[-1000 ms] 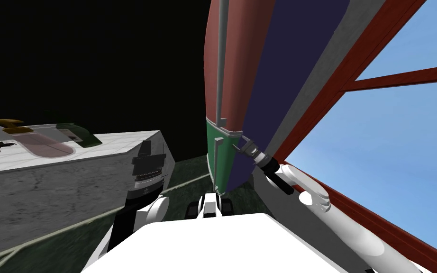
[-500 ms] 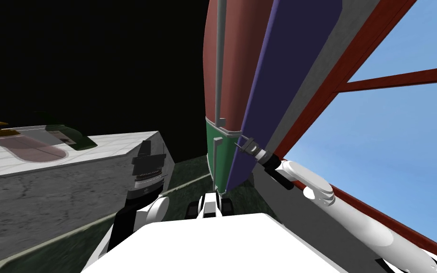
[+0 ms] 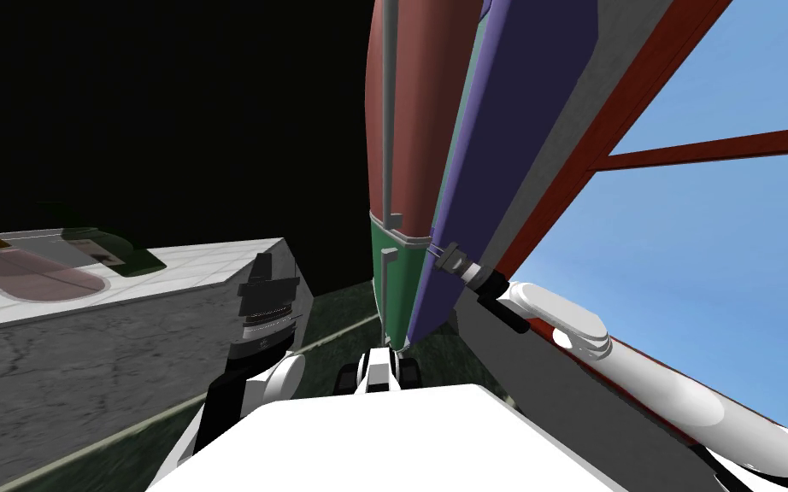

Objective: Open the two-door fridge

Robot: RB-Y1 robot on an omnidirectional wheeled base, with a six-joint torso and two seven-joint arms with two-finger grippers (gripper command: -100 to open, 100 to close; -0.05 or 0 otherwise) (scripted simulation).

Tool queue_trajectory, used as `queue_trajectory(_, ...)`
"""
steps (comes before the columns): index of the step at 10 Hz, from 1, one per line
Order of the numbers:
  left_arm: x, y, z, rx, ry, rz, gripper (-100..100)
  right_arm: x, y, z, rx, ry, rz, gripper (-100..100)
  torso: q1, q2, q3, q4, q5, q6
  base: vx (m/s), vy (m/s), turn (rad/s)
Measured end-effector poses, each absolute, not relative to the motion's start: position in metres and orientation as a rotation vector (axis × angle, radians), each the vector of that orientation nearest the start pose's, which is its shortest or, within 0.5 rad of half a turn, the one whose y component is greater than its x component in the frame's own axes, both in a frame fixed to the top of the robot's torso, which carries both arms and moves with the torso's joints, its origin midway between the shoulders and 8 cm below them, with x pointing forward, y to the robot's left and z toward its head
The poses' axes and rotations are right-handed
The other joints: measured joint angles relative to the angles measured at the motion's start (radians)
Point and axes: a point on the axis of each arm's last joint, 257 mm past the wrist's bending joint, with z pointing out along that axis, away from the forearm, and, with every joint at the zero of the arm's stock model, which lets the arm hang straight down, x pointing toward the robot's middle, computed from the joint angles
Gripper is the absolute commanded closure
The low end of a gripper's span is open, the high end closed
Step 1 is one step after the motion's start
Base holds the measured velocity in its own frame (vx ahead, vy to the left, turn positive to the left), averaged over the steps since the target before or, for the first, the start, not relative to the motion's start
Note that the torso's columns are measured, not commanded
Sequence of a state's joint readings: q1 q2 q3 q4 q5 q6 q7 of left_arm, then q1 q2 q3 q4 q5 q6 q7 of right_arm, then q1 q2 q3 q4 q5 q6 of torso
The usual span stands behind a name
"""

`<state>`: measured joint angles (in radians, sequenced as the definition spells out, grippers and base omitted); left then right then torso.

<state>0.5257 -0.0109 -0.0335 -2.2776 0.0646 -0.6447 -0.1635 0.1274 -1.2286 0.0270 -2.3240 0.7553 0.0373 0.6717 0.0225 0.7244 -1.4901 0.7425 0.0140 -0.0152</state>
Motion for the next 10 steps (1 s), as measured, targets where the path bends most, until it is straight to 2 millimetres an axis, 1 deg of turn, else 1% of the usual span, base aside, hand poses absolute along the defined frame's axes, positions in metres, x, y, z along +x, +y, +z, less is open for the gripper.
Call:
queue_trajectory(2,0.317,0.278,0.041,-0.563,0.514,-1.231,0,0.437,-0.194,0.041,-1.138,0.918,-0.422,-100,0.001,-0.001,-0.002,0.003,0.002,-0.001,-0.003,0.036,-0.018)
queue_trajectory(3,0.317,0.278,0.041,-0.563,0.514,-1.231,0,0.433,-0.194,0.042,-1.144,0.913,-0.430,-100,0.001,0.000,-0.001,0.003,0.002,0.000,0.000,0.000,0.000)
queue_trajectory(6,0.317,0.278,0.041,-0.563,0.514,-1.231,0,0.433,-0.194,0.042,-1.148,0.910,-0.428,-100,0.000,0.000,-0.001,0.003,0.001,0.001,-0.003,0.005,-0.015)
queue_trajectory(8,0.317,0.278,0.041,-0.563,0.514,-1.231,0,0.435,-0.196,0.047,-1.178,0.879,-0.484,-100,0.002,0.001,0.000,0.003,0.002,0.001,0.006,0.029,-0.034)
queue_trajectory(9,0.317,0.278,0.041,-0.563,0.514,-1.231,0,0.436,-0.194,0.049,-1.183,0.871,-0.492,-100,0.002,0.000,-0.001,0.002,0.002,-0.001,0.015,0.002,0.042)
queue_trajectory(10,0.317,0.278,0.041,-0.563,0.514,-1.231,0,0.437,-0.195,0.063,-1.168,0.850,-0.510,-100,-0.003,-0.003,0.000,-0.007,-0.004,0.003,-0.002,0.075,-0.072)
